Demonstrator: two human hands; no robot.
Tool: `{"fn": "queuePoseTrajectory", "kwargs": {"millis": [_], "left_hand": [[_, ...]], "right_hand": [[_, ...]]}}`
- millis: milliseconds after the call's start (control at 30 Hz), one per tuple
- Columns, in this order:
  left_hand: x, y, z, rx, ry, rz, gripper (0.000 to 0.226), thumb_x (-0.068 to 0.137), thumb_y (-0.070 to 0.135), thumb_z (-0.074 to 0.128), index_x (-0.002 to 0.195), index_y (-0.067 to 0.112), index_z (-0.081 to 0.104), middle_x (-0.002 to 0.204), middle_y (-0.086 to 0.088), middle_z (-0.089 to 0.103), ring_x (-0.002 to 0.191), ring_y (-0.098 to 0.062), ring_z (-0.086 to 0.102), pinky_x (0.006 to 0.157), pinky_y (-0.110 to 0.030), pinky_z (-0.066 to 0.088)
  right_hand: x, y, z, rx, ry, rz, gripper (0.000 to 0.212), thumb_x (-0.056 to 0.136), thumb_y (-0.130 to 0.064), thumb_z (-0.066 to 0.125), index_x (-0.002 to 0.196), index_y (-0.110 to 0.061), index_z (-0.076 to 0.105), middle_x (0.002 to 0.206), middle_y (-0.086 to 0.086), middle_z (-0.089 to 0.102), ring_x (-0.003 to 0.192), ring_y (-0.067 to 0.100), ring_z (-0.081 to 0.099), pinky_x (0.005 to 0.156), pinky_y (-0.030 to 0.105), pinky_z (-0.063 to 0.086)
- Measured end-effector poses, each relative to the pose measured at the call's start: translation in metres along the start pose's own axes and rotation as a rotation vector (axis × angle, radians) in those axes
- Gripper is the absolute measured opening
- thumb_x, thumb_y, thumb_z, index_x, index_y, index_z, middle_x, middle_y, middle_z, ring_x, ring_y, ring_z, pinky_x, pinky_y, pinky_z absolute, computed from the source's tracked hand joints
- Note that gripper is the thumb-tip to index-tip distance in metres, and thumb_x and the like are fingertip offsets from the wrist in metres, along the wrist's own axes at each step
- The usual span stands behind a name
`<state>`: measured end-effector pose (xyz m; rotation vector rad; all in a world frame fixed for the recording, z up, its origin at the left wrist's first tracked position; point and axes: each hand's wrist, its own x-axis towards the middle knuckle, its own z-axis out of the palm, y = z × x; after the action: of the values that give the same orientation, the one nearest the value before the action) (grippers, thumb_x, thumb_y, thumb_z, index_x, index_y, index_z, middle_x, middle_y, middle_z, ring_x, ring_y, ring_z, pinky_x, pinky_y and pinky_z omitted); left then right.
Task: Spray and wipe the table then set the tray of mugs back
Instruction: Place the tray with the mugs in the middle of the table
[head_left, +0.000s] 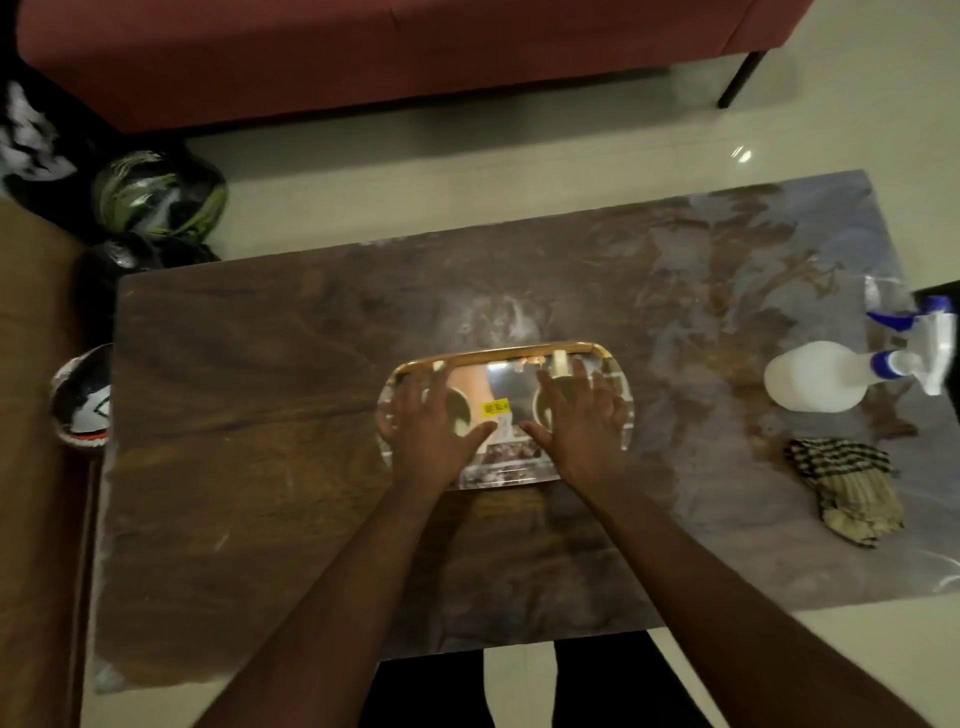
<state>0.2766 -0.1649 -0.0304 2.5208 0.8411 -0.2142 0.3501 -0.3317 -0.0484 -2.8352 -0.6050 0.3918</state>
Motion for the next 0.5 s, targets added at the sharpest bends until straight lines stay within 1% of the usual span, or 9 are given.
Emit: {"fn": "queuePoseTrajectory", "kwargs": {"millis": [33, 67, 100, 167, 233, 367, 433, 500], "left_hand": [[0.0, 0.007, -0.004, -0.022, 0.092, 0.001, 0.083, 0.069, 0.063, 0.067, 0.141, 0.027, 0.045, 0.15, -0.005, 0.041, 0.141, -0.026, 0.034, 0.11, -0.05, 0.022], [0.001, 0.014, -0.009, -0.056, 0.174, 0.036, 0.078, 0.069, 0.062, 0.064, 0.137, 0.025, 0.05, 0.145, -0.006, 0.047, 0.135, -0.028, 0.041, 0.106, -0.051, 0.027], [0.002, 0.024, -0.01, -0.096, 0.228, 0.097, 0.071, 0.072, 0.058, 0.064, 0.133, 0.022, 0.053, 0.139, -0.007, 0.051, 0.13, -0.028, 0.045, 0.103, -0.05, 0.031], [0.005, 0.047, -0.009, -0.145, 0.249, 0.233, 0.06, 0.077, 0.05, 0.064, 0.128, 0.02, 0.056, 0.131, -0.007, 0.055, 0.123, -0.027, 0.049, 0.098, -0.046, 0.037], [0.006, 0.075, 0.0, -0.187, 0.197, 0.338, 0.055, 0.08, 0.044, 0.064, 0.127, 0.017, 0.055, 0.127, -0.007, 0.056, 0.12, -0.025, 0.05, 0.096, -0.042, 0.039], [0.006, 0.151, 0.037, -0.314, 0.069, 0.535, 0.045, 0.082, 0.031, 0.066, 0.121, 0.012, 0.06, 0.121, -0.009, 0.058, 0.115, -0.026, 0.054, 0.099, -0.038, 0.044], [0.005, 0.192, 0.057, -0.354, -0.018, 0.582, 0.045, 0.082, 0.028, 0.067, 0.123, 0.012, 0.06, 0.121, -0.009, 0.058, 0.115, -0.023, 0.054, 0.1, -0.033, 0.043], [0.003, 0.234, 0.081, -0.359, -0.096, 0.631, 0.049, 0.081, 0.027, 0.069, 0.126, 0.012, 0.058, 0.121, -0.008, 0.057, 0.114, -0.02, 0.053, 0.099, -0.03, 0.043]], "right_hand": [[-0.001, -0.001, -0.004, 0.008, 0.047, -0.006, 0.064, 0.082, -0.06, 0.05, 0.138, -0.028, 0.042, 0.143, 0.018, 0.042, 0.128, 0.042, 0.042, 0.098, 0.059, 0.036], [-0.001, -0.002, -0.009, 0.029, 0.115, -0.017, 0.062, 0.084, -0.062, 0.042, 0.136, -0.029, 0.043, 0.143, 0.016, 0.044, 0.129, 0.038, 0.043, 0.099, 0.057, 0.036], [-0.002, 0.002, -0.014, 0.071, 0.169, -0.025, 0.059, 0.085, -0.061, 0.038, 0.134, -0.028, 0.045, 0.142, 0.014, 0.045, 0.129, 0.035, 0.043, 0.099, 0.055, 0.037], [-0.007, 0.012, -0.025, 0.197, 0.24, -0.024, 0.055, 0.087, -0.055, 0.04, 0.132, -0.026, 0.049, 0.142, 0.011, 0.045, 0.129, 0.032, 0.043, 0.1, 0.052, 0.037], [-0.017, 0.031, -0.031, 0.251, 0.27, 0.005, 0.051, 0.088, -0.049, 0.042, 0.132, -0.025, 0.05, 0.141, 0.009, 0.046, 0.127, 0.03, 0.045, 0.1, 0.05, 0.037], [-0.044, 0.108, -0.027, 0.2, 0.309, 0.172, 0.052, 0.089, -0.048, 0.04, 0.131, -0.02, 0.053, 0.139, 0.008, 0.05, 0.125, 0.029, 0.049, 0.097, 0.047, 0.041], [-0.056, 0.149, -0.025, 0.2, 0.317, 0.243, 0.054, 0.089, -0.049, 0.04, 0.13, -0.017, 0.054, 0.138, 0.009, 0.051, 0.124, 0.029, 0.05, 0.098, 0.048, 0.043], [-0.061, 0.189, -0.031, 0.238, 0.337, 0.3, 0.053, 0.089, -0.048, 0.041, 0.128, -0.015, 0.056, 0.135, 0.01, 0.054, 0.122, 0.03, 0.052, 0.099, 0.047, 0.043]]}}
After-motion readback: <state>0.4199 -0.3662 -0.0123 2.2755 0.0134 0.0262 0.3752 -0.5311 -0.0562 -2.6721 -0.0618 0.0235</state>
